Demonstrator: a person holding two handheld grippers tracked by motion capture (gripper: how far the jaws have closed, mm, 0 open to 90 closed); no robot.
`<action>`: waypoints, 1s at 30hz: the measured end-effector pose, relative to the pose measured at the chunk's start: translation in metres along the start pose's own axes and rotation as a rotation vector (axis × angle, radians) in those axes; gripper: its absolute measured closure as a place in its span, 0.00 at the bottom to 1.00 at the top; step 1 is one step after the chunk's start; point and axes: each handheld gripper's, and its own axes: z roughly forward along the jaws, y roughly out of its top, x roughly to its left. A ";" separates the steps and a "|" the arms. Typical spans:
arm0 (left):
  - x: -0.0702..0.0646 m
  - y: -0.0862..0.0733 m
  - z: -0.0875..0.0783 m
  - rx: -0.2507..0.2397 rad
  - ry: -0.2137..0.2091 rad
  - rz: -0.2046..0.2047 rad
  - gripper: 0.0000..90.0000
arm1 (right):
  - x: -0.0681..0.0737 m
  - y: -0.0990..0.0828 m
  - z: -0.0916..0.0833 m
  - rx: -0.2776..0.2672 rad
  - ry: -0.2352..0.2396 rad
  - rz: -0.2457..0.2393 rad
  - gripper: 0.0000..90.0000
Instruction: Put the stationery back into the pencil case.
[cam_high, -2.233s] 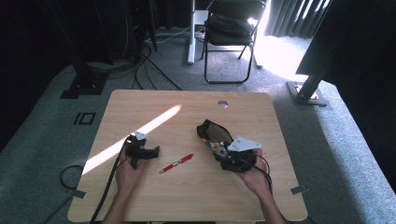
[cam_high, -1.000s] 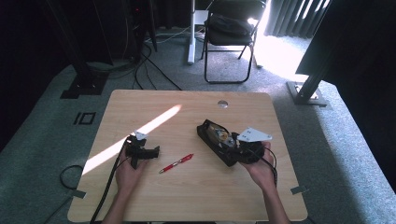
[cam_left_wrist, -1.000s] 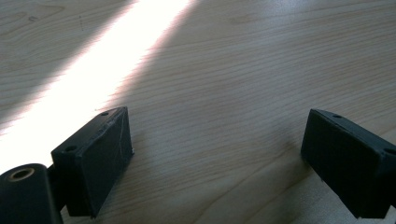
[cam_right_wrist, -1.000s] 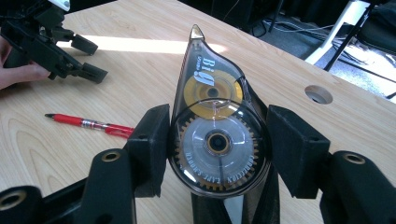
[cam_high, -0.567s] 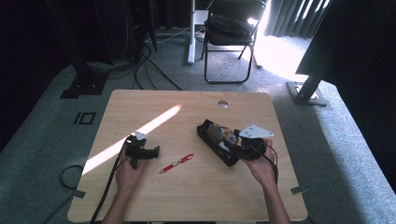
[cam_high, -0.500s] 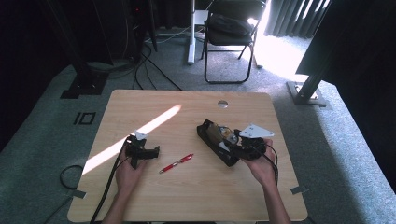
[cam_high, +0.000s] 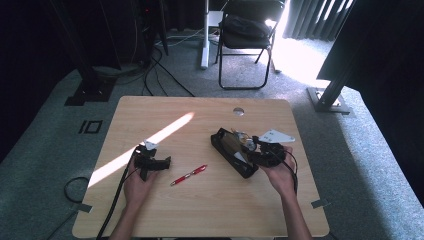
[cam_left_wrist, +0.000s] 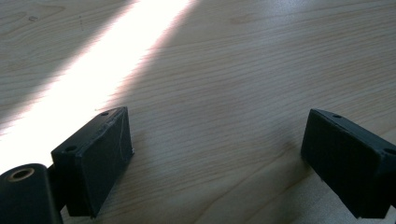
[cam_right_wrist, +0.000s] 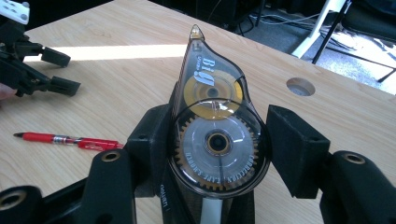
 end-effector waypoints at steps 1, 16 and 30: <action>0.000 0.000 0.000 0.000 0.000 0.000 0.10 | -0.001 0.000 0.001 0.002 -0.001 0.004 0.46; 0.000 0.000 0.000 0.000 0.000 0.000 0.10 | -0.009 0.000 0.010 0.008 0.005 0.040 0.46; 0.000 0.000 0.000 -0.001 0.000 -0.001 0.10 | -0.008 0.002 0.019 0.013 0.008 0.048 0.46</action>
